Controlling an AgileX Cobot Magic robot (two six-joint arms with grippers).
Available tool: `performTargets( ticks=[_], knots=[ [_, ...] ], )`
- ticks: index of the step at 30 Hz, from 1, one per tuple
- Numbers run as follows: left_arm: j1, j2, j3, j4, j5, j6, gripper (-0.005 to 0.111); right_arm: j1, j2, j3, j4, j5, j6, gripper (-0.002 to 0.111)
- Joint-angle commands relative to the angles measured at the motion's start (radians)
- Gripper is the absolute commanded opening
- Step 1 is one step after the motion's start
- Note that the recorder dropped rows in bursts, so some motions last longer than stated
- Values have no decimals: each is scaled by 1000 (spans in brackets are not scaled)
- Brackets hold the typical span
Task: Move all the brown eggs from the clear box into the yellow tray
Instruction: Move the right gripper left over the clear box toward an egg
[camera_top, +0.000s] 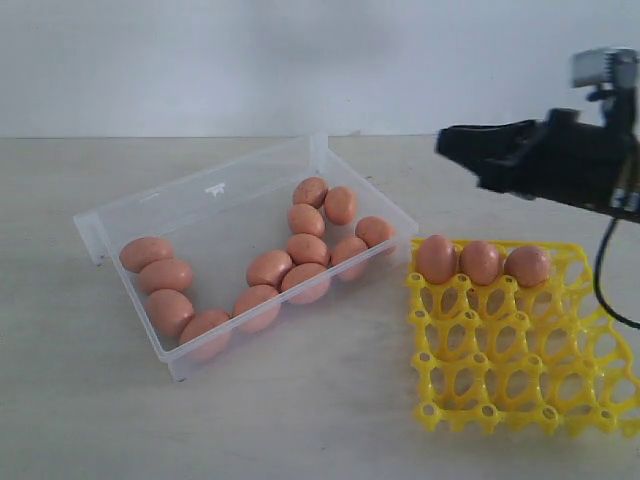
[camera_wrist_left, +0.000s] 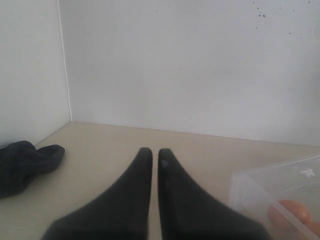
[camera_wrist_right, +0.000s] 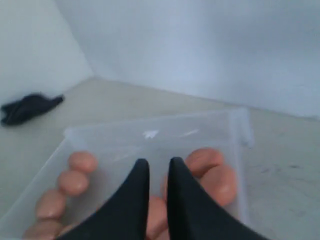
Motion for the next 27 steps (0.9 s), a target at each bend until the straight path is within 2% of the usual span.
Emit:
performTargets(
  ticks=[1,4,6,9,12,14,17,19,22,23,26,27],
  knots=[
    [-1,-4,-3,0,-13,2,4,260,2,-205,-289,357,240,0],
    [-1,-4,-3,0,-13,2,4,421,51,-371,-497,710,466,0],
    [-1,-4,-3,0,-13,2,4,496,94,-470,-674,761,591,0],
    [-1,-4,-3,0,-13,2,4,561,155,-579,-676,663,677,0],
    [-1,-4,-3,0,-13,2,4,606,215,-632,-676,622,657,0],
    [-1,-4,-3,0,-13,2,4,622,256,-639,-676,761,628,0],
    [-1,-4,-3,0,-13,2,4,622,298,-639,-663,1035,771,0],
    [-1,-4,-3,0,-13,2,4,622,309,-639,-653,1138,813,2],
    [-1,-4,-3,0,-13,2,4,622,309,-639,-661,1095,778,17],
    [-1,-4,-3,0,-13,2,4,622,309,-639,-676,1057,743,27],
    [-1,-4,-3,0,-15,2,4,622,309,-637,-676,1052,699,49],
    [-1,-4,-3,0,-15,2,4,622,309,-637,-676,1055,699,52]
  ],
)
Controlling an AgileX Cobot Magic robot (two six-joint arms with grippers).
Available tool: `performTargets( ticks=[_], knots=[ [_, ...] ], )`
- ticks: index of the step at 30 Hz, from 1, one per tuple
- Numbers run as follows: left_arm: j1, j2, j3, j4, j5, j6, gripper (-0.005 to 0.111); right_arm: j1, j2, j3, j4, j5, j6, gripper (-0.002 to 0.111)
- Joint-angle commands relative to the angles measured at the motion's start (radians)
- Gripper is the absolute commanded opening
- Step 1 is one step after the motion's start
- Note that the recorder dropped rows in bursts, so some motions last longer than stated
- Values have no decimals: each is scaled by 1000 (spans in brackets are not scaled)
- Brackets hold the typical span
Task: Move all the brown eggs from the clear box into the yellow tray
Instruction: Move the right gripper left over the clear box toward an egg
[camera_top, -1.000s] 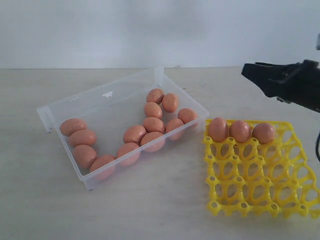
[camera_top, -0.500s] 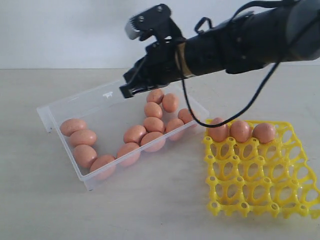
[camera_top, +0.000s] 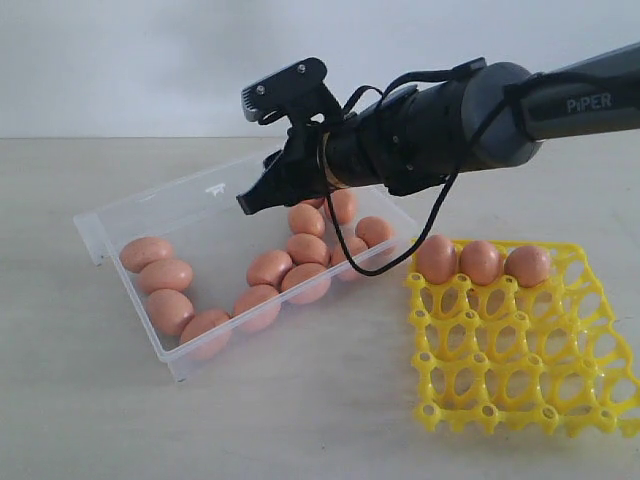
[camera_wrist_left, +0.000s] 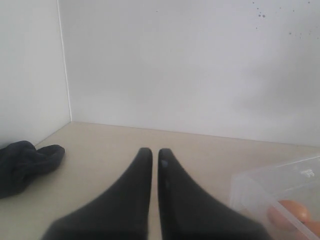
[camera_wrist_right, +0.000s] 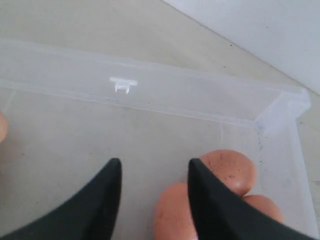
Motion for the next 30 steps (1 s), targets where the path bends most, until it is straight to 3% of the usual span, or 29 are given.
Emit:
performTargets(
  ticks=[1,14,21,30],
  knots=[
    [-1,-4,-3,0,-15,2,4,-2,-6,-3,-9,-8,-37,51],
    [-1,-4,-3,0,-15,2,4,-2,93,1,-9,85,-70,51],
    [-1,-4,-3,0,-12,2,4,-2,93,85,-9,186,-77,51],
    [-1,-4,-3,0,-12,2,4,-2,95,111,-9,193,-137,51]
  ],
)
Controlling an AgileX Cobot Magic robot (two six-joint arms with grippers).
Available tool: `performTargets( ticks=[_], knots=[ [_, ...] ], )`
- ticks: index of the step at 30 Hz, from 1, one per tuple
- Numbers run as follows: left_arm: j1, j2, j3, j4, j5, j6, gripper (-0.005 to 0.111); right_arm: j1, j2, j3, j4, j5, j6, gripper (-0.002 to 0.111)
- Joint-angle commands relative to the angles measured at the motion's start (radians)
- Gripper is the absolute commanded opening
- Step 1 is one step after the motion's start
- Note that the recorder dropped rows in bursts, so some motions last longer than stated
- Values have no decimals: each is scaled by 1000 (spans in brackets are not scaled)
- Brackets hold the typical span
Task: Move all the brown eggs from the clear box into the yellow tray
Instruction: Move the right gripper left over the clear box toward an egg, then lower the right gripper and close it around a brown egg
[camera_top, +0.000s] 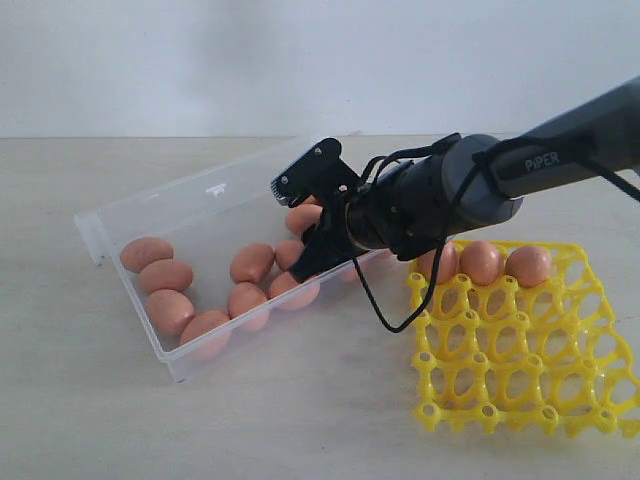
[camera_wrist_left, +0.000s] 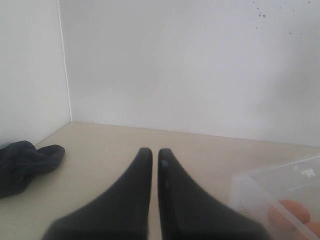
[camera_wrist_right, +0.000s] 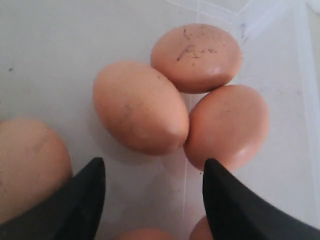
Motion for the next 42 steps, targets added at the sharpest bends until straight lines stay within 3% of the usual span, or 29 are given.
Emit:
performTargets(
  ticks=[1,12,22,25,30,32,38,42],
  knots=[
    [-1,-4,-3,0,-12,2,4,-2,-4,4,1,4,-11,51],
    [-1,-4,-3,0,-12,2,4,0,-41,7,1,1,-14,51],
    [-1,-4,-3,0,-13,2,4,0,-323,7,409,-71,-14,51],
    [-1,-4,-3,0,-13,2,4,0,-425,7,418,-156,-45,51],
    [-1,-4,-3,0,-13,2,4,0,-545,30,12,-362,-275,51],
    [-1,-4,-3,0,-13,2,4,0,-570,50,1,-337,-354,51],
    [-1,-4,-3,0,-13,2,4,0,-595,148,1,-57,-1049,51],
    [-1,-4,-3,0,-13,2,4,0,-595,199,1,302,-1200,45]
  ],
)
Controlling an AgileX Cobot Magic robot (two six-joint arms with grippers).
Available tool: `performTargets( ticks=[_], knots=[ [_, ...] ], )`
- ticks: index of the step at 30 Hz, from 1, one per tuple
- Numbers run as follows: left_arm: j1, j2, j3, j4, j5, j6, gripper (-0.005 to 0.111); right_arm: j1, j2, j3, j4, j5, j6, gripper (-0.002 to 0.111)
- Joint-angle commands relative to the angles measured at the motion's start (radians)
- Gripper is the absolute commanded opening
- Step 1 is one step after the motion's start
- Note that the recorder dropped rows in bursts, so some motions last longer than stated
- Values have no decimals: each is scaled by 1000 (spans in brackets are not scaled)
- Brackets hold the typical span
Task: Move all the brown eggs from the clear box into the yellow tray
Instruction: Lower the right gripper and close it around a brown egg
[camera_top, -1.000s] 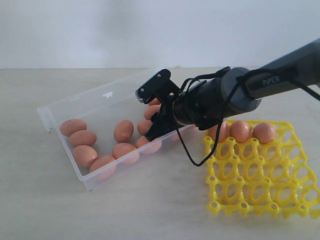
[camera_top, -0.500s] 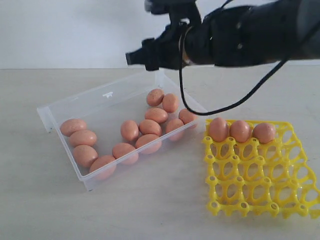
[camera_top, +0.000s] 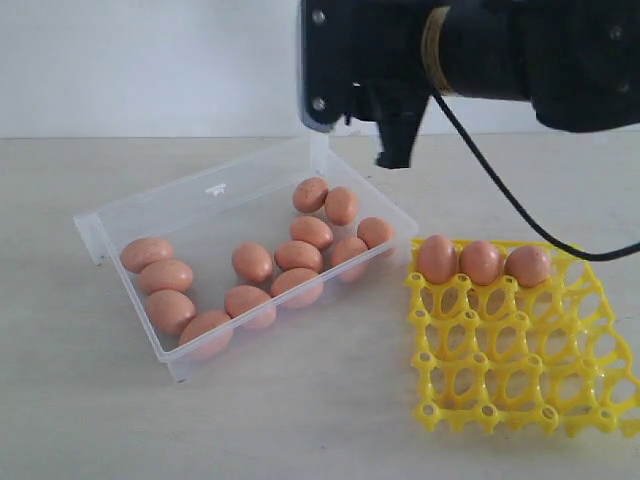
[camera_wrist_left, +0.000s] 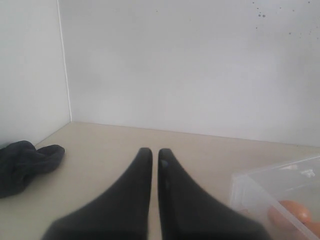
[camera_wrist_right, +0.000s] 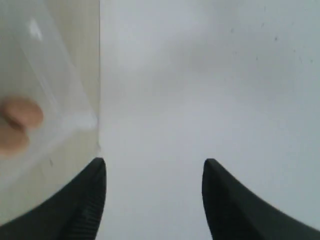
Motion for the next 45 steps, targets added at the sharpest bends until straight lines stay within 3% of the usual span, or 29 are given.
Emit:
performTargets(
  ticks=[1,3,6,7,8,9,10,11,13,14,17,22,25,28,29,30,32,35,37,39,45],
  knots=[
    [-1,-4,-3,0,-13,2,4,0,-8,52,0,459,-148,40],
    [-1,-4,-3,0,-13,2,4,-7,-11,58,57,670,-50,28],
    [-1,-4,-3,0,-13,2,4,-56,-31,58,217,881,294,11],
    [-1,-4,-3,0,-13,2,4,-91,-62,58,458,889,294,4],
    [-1,-4,-3,0,-13,2,4,-102,-83,58,573,852,241,4],
    [-1,-4,-3,0,-13,2,4,-120,-127,58,874,729,89,4],
    [-1,-4,-3,0,-13,2,4,-120,-143,58,1029,675,8,4],
    [-1,-4,-3,0,-13,2,4,-120,-175,58,1347,564,-247,4],
    [-1,-4,-3,0,-13,2,4,-120,-163,33,1766,560,-660,4],
    [-1,-4,-3,0,-13,2,4,-120,-118,2,1883,622,-724,4],
    [-1,-4,-3,0,-15,2,4,-120,113,-163,1904,803,-734,4],
    [-1,-4,-3,0,-15,2,4,-118,367,-419,2088,785,-957,4],
    [-1,-4,-3,0,-15,2,4,-106,402,-471,2220,763,-1233,7],
    [-1,-4,-3,0,-15,2,4,-54,420,-481,2251,698,-1549,31],
    [-1,-4,-3,0,-15,2,4,-37,422,-481,2251,665,-1632,43],
    [-1,-4,-3,0,-15,2,4,8,433,-481,2244,552,-1738,66],
    [-1,-4,-3,0,-15,2,4,62,463,-481,2236,354,-1728,76],
    [-1,-4,-3,0,-13,2,4,110,523,-481,2234,229,-1698,69],
    [-1,-4,-3,0,-13,2,4,121,573,-481,2234,235,-1492,51],
    [-1,-4,-3,0,-13,2,4,119,586,-481,2212,238,-1389,44],
    [-1,-4,-3,0,-13,2,4,119,631,-481,1990,374,-1321,54]
  ],
)
